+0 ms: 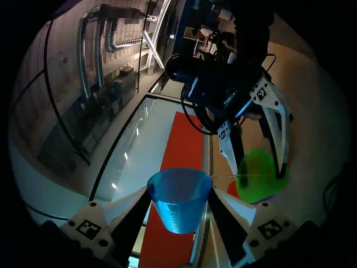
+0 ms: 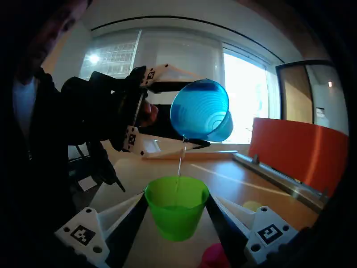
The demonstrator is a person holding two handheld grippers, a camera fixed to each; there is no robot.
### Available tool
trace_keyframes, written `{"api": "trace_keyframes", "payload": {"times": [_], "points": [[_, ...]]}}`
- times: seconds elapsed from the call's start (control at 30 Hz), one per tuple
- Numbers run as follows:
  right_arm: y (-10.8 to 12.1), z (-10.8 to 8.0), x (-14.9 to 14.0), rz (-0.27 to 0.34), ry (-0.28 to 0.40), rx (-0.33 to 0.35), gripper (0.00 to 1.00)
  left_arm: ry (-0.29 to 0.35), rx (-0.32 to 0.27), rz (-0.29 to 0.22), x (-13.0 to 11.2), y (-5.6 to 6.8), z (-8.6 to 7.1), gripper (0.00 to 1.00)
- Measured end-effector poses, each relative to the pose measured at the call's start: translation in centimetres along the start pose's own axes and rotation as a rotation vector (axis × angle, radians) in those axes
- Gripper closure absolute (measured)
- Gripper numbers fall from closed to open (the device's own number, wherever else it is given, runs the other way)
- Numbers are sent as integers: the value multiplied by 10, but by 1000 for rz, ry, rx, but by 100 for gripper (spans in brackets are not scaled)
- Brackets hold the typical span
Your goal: Pour water
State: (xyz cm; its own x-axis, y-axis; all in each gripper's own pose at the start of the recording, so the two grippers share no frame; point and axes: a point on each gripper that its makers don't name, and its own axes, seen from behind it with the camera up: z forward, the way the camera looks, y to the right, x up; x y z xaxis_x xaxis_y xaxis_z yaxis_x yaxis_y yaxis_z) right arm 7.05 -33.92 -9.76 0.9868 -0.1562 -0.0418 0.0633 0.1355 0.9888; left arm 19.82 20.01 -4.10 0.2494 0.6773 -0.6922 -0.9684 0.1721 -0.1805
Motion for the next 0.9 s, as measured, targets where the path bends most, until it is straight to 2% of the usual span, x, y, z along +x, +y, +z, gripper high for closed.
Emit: {"api": "trace_keyframes", "payload": {"times": [0.9], "points": [[0, -2, 1, -6, 4, -4, 10, 13, 8, 32, 6, -3, 2, 15]]}}
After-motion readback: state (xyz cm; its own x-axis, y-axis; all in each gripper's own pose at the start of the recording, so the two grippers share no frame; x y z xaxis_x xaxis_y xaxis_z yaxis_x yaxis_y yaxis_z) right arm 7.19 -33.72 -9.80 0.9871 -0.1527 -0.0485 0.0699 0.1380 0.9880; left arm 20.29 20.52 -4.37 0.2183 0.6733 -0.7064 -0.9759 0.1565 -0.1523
